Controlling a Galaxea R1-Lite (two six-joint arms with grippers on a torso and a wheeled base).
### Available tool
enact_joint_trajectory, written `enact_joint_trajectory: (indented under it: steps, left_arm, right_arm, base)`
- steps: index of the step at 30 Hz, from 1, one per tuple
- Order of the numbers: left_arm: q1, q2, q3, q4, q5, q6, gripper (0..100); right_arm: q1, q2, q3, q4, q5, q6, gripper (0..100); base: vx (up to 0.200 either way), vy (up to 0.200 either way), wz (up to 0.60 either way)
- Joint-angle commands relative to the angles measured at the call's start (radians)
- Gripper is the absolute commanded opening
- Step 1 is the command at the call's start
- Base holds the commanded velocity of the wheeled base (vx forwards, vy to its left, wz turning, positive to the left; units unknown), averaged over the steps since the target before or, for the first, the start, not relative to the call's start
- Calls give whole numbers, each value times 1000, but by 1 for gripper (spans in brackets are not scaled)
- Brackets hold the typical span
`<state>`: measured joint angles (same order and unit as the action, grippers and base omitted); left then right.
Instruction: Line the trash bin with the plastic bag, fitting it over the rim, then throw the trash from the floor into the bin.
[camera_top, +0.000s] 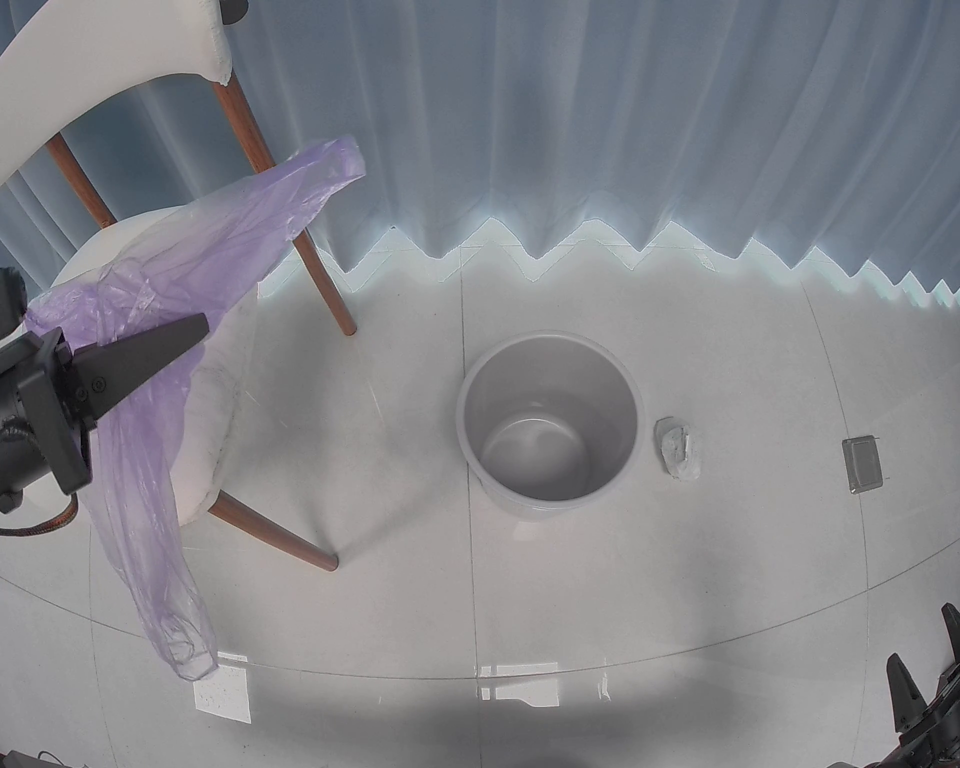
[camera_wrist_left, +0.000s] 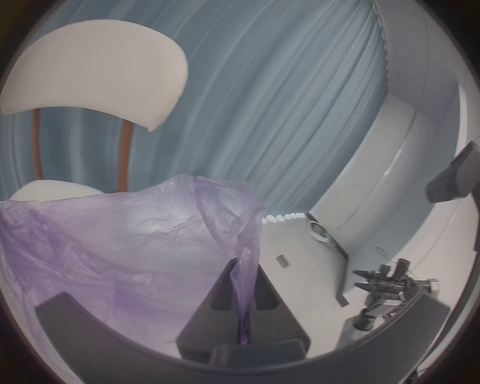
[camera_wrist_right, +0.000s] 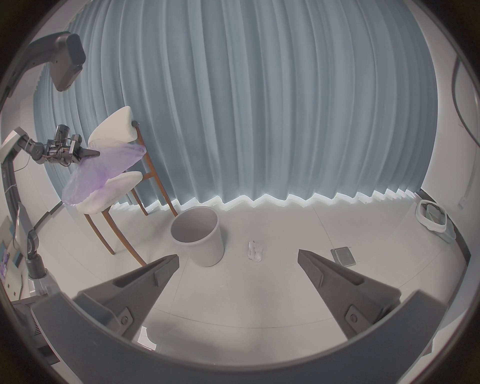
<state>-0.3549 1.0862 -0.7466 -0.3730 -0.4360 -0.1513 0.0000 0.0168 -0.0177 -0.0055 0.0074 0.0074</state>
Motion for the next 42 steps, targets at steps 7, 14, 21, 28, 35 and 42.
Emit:
enact_joint_trajectory:
  steps: [7,14,21,28,35,42]
  left_arm:
    - [-30,38,-65,-1,-320,-37,0]
    - [-93,72,-114,-3,-475,-117,0]
    - [-147,149,-192,-14,-487,-175,0]
    - [-289,225,-241,-69,-498,-229,0]
    - [-358,296,-292,-84,-498,-231,0]
    - [-372,376,-372,-92,-500,-228,0]
  right_arm:
    - [0,-17,18,-1,0,0,100]
    - [0,-17,18,-1,0,0,100]
    - [0,-17,18,-1,0,-1,100]
    - [0,-17,18,-1,0,-1,100]
    - [0,-17,18,-1,0,-1,100]
    - [0,-17,18,1,0,-1,100]
  base:
    - [0,0,0]
    - [0,0,0]
    - [0,0,0]
    - [0,0,0]
    - [0,0,0]
    - [0,0,0]
